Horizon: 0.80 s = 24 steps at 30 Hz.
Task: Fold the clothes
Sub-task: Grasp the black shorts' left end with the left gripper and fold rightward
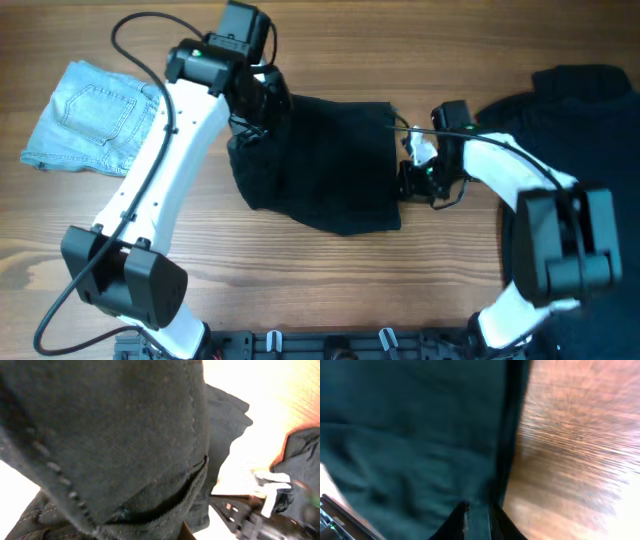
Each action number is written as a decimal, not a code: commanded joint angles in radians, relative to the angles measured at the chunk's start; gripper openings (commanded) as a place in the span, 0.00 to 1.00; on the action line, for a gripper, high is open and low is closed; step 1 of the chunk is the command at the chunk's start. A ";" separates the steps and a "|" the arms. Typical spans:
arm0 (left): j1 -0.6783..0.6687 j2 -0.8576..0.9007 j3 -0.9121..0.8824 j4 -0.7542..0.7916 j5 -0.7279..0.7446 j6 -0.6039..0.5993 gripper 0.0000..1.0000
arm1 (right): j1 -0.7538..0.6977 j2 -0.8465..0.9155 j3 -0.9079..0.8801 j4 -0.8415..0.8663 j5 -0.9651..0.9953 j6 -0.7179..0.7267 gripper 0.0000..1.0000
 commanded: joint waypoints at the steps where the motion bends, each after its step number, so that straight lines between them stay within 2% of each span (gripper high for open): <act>1: -0.005 0.002 0.019 0.010 0.005 -0.037 0.04 | 0.005 0.101 0.002 0.004 -0.006 0.005 0.17; 10: -0.188 0.122 0.019 0.056 0.019 -0.092 0.04 | 0.005 0.129 0.002 -0.013 -0.005 0.012 0.16; 18: -0.199 0.119 0.022 0.144 0.188 -0.128 0.04 | 0.005 0.129 0.002 -0.013 -0.004 0.011 0.16; 22: -0.205 0.119 0.032 0.152 0.196 -0.140 0.04 | 0.005 0.129 0.002 -0.015 0.007 0.011 0.16; 24: -0.224 0.120 0.031 0.148 0.127 -0.140 0.04 | 0.005 0.129 0.002 -0.018 0.006 0.014 0.19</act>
